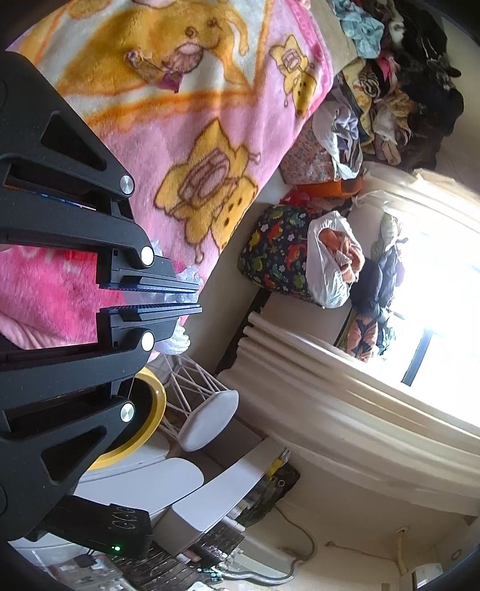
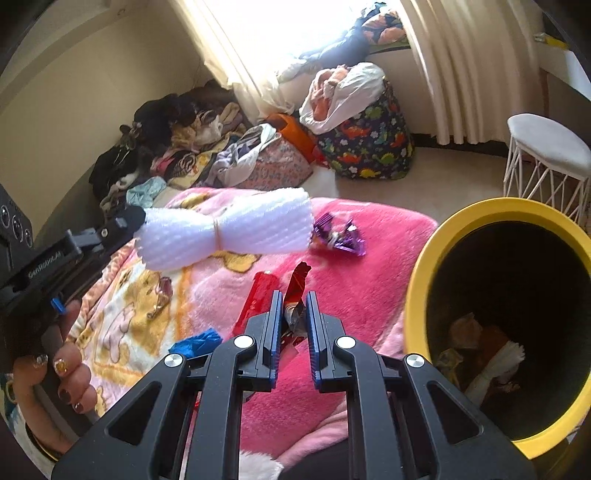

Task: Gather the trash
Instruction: 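Carry the foam net and candy wrapper over the yellow bin with both tools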

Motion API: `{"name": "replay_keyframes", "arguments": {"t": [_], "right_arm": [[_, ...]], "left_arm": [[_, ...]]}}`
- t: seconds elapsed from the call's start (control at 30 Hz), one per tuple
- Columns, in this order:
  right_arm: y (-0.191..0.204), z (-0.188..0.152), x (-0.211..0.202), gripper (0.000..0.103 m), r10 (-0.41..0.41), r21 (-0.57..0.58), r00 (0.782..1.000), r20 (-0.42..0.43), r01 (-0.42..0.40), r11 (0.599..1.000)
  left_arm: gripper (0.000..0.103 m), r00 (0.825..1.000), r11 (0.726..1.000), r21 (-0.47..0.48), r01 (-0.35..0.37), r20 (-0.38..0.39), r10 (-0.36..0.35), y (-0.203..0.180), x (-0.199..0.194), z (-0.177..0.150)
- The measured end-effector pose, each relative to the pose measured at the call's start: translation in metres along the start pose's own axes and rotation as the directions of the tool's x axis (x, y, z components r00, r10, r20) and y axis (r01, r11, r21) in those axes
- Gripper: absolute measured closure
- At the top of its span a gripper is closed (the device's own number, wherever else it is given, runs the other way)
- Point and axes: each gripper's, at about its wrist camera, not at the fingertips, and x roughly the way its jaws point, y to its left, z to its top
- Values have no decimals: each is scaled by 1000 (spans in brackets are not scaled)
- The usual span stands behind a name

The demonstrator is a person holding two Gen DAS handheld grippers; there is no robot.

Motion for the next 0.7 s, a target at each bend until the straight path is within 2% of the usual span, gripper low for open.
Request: {"name": "replay_keyframes", "arguments": {"t": [0.7], "right_arm": [[-48,14,-35,90,-53,102,994,98,43,994]], "left_arm": [[101,997,994,88,62,-45,-59,-52,14,-13]]}}
